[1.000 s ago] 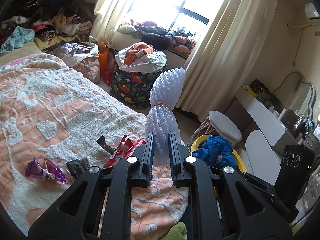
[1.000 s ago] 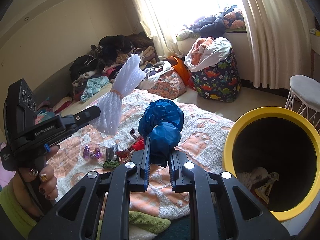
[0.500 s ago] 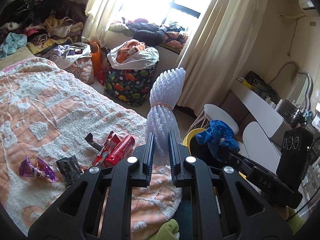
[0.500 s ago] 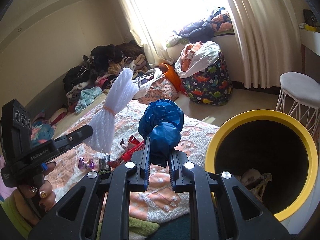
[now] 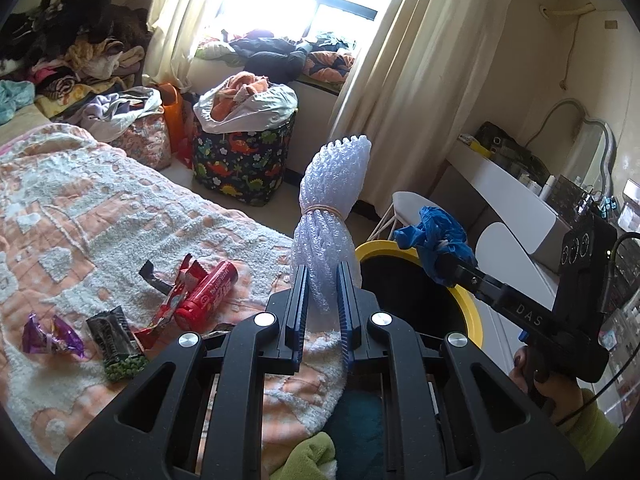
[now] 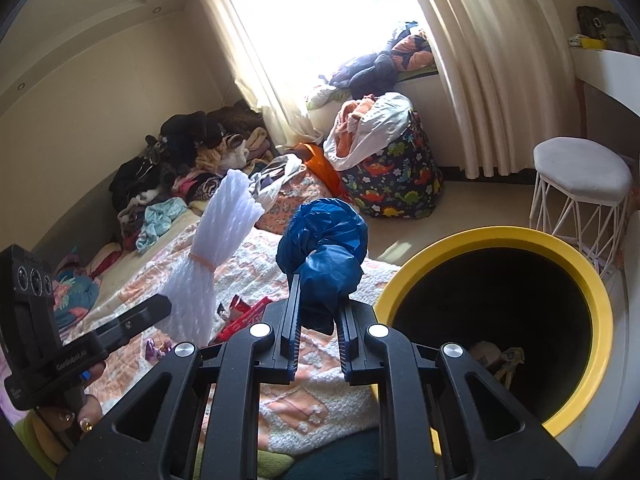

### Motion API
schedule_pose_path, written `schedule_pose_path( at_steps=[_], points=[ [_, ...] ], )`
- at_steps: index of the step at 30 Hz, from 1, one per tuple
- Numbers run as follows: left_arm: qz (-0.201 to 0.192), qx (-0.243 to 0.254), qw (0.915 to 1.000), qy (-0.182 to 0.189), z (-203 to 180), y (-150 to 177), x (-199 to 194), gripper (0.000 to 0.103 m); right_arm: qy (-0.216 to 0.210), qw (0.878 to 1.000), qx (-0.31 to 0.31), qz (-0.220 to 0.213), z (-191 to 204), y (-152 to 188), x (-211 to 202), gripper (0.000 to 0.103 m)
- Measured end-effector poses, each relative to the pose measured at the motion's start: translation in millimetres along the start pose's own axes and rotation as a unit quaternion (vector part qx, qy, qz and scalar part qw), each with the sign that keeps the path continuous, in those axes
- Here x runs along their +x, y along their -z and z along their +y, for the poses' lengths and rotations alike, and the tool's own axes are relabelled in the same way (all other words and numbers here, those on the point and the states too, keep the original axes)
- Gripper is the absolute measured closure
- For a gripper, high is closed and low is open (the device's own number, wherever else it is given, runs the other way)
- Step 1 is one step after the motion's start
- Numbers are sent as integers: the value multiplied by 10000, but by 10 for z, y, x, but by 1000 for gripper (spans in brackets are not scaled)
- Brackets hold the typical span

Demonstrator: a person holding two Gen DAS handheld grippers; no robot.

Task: Collect trash
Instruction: 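Lift the blue bag and white net and carry both toward the yellow bin, then hold the blue bag and white net above the bin opening with both tools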

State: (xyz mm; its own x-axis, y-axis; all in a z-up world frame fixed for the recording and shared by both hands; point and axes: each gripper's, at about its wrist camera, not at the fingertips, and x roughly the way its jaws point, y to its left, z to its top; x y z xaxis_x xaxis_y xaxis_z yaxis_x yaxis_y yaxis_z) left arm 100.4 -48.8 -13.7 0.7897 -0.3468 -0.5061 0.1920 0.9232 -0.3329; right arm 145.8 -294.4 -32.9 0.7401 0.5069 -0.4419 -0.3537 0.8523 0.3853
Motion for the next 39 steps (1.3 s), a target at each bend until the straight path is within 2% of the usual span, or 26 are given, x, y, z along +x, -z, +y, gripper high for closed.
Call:
schedule_pose_path(
  at_steps=[39],
  points=[
    [639,633,9948,476,-603,211,583,94,799,9898,1136,-315,-918,-48,-245,88]
  ],
)
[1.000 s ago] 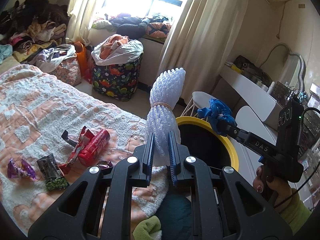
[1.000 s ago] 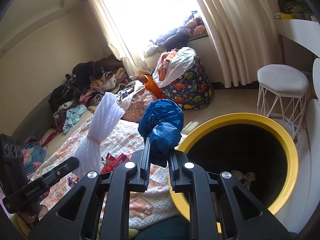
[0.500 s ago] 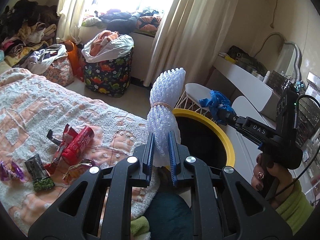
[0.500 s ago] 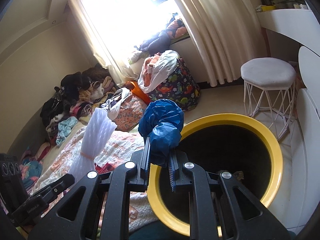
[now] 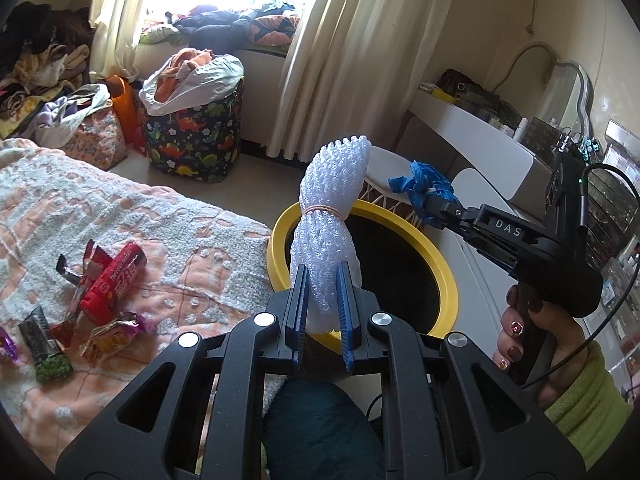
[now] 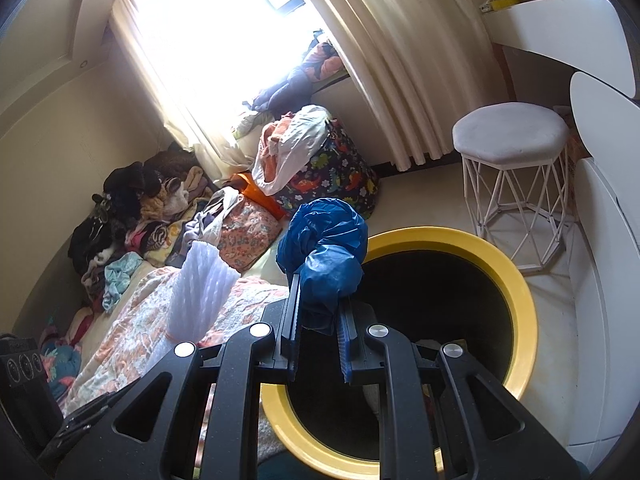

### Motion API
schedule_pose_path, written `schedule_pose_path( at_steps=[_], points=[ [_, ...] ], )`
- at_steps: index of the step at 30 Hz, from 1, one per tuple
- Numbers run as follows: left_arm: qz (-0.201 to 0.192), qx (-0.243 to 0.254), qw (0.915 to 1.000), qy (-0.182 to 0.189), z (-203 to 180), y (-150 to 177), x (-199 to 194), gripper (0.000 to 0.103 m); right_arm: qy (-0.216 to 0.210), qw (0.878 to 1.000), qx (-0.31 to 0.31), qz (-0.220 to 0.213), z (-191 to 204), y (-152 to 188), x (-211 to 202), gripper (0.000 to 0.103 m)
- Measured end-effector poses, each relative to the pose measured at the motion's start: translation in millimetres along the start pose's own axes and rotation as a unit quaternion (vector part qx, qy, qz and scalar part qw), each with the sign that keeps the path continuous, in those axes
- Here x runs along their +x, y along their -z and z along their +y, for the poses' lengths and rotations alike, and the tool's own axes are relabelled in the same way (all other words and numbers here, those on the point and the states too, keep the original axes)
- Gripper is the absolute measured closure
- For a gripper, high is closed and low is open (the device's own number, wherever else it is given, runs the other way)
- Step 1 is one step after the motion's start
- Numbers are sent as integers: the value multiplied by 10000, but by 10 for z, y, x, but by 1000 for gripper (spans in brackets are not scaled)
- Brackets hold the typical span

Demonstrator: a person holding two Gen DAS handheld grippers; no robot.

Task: Collect trash
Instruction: 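Hold the blue bag and white net above the bin opening with both tools, then open both tools to drop the blue bag and net into the bin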

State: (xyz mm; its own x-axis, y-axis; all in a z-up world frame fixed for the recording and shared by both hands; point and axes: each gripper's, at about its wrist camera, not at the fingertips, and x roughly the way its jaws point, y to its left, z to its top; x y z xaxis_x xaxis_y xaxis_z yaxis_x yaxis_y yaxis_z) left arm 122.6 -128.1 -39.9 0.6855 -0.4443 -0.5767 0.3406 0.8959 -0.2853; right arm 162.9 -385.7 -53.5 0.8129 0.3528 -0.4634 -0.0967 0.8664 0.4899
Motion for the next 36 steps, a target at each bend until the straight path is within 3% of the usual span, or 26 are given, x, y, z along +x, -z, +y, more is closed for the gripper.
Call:
schedule_pose_path(
  at_steps=[19,36],
  points=[
    [347,295,9989,128,-238,83,494,94,379,9987,335,44,-300,4,59,88],
    [549,198,9983,-64,-236,-19,930,94,469,9963,617,376,-446,75,194,86]
  ],
)
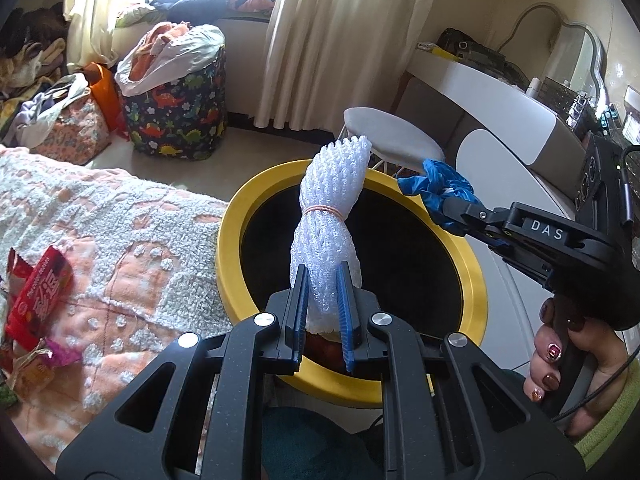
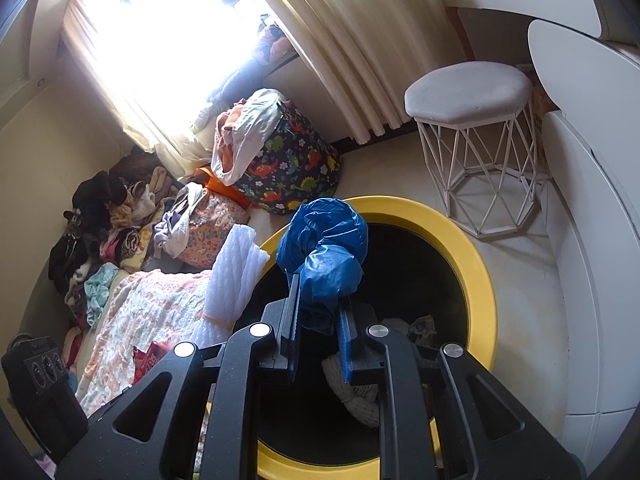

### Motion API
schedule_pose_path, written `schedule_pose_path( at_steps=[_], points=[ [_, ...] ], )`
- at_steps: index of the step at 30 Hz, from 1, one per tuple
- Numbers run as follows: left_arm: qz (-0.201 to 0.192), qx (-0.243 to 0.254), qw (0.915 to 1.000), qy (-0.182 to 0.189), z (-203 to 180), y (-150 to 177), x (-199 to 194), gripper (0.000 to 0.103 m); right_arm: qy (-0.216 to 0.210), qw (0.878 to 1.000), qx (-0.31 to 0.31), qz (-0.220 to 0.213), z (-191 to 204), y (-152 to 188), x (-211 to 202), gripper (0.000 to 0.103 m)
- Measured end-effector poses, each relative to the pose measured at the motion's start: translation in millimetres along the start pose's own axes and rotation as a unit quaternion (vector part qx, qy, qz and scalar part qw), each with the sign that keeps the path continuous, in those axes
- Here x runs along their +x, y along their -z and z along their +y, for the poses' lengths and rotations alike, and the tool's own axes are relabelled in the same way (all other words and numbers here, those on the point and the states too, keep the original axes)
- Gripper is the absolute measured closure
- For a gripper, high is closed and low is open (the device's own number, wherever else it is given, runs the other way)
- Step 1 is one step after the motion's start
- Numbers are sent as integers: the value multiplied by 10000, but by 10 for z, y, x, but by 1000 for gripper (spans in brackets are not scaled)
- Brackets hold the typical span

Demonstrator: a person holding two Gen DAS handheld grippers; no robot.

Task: Collect trash
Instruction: 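Open both tools to drop the blue bag and net into the bin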

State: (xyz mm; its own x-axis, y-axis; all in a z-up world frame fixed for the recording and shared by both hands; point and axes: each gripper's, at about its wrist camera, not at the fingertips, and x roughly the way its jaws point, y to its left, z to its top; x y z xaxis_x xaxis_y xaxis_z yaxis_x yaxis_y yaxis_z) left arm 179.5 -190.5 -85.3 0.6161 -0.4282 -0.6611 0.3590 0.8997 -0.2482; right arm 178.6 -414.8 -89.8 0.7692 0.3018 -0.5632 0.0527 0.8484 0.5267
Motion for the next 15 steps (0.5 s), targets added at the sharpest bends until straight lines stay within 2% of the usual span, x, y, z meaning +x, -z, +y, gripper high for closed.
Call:
schedule_pose_path(
  at_steps=[6,8,9,11,13,14,15],
  points=[
    [51,-146,9999,-7,38,21,78,93,-60,9999,46,142,-10,13,59,86],
    [-5,-229,9997,17,71,28,59,91,-77,9997,63,233,-9,11,90,80],
    [-53,-257,9997,24,88,37,36,88,-69,9996,78,244,0,13,93,71],
    [-179,-299,9994,-7,127,46,-33,75,-40,9997,70,227,18,14,85,63],
    [-265,-438,9987,-1,174,56,-102,47,-28,9998,43,176,40,7,69,55],
    [-317,-510,9982,13,200,58,-136,41,-6,9999,20,151,55,8,59,52],
    [-383,-587,9975,12,229,59,-180,27,12,9999,-13,117,77,6,46,47]
  ],
)
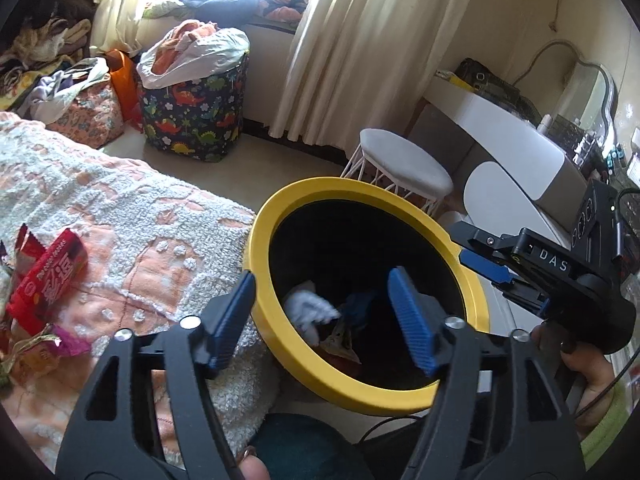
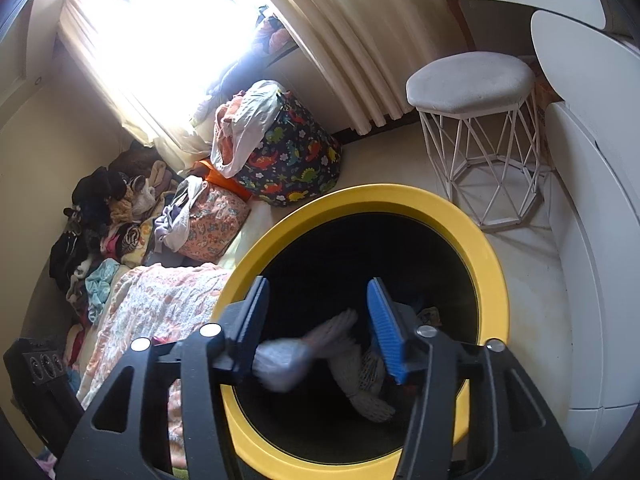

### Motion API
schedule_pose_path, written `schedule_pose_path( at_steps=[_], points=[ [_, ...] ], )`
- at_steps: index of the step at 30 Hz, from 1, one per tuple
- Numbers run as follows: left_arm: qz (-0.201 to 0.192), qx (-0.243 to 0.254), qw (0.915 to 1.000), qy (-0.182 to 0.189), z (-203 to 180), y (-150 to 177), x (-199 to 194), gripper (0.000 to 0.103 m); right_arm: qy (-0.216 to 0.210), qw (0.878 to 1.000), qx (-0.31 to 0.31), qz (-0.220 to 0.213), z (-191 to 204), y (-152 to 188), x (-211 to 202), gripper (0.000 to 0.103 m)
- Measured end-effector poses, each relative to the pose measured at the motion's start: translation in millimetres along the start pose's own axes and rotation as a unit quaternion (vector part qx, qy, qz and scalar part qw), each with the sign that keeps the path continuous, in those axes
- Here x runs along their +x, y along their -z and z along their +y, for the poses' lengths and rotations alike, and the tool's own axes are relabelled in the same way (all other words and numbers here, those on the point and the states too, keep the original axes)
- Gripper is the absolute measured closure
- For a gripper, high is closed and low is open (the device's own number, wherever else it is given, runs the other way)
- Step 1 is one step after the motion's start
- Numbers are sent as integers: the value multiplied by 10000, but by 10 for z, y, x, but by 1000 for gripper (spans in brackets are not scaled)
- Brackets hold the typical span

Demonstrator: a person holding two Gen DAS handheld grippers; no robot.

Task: Collect trash
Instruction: 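Open both tools to drop the blue bag and net into the bin, then move both tools back over the remaining trash on the bed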

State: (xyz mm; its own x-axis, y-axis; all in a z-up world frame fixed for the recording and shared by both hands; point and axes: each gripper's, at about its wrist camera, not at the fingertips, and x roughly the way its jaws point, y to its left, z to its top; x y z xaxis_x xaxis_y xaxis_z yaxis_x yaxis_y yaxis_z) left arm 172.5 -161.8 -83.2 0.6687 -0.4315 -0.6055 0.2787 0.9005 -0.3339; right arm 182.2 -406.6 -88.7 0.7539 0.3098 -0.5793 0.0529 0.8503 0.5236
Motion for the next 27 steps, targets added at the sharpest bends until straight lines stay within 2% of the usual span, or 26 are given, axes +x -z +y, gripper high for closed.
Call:
schedule_pose_path(
  at_steps=[2,10,22,27],
  points=[
    [-150,-109,9998,-2,42,-16,-89,11,29,10000,-63,-69,29,-4,-19,44],
    [-432,-177,9985,-272,130,-46,-371,11,-86,9985,-439,-330,280,45,-80,32],
    [-787,-364,9948,-543,393,-23,-787,11,-495,9927,-975,-512,673,102,-180,27],
    [-910,-595,9920,-640,528,-43,-952,11,-602,9900,-1164,-515,816,154,-206,24]
  ],
)
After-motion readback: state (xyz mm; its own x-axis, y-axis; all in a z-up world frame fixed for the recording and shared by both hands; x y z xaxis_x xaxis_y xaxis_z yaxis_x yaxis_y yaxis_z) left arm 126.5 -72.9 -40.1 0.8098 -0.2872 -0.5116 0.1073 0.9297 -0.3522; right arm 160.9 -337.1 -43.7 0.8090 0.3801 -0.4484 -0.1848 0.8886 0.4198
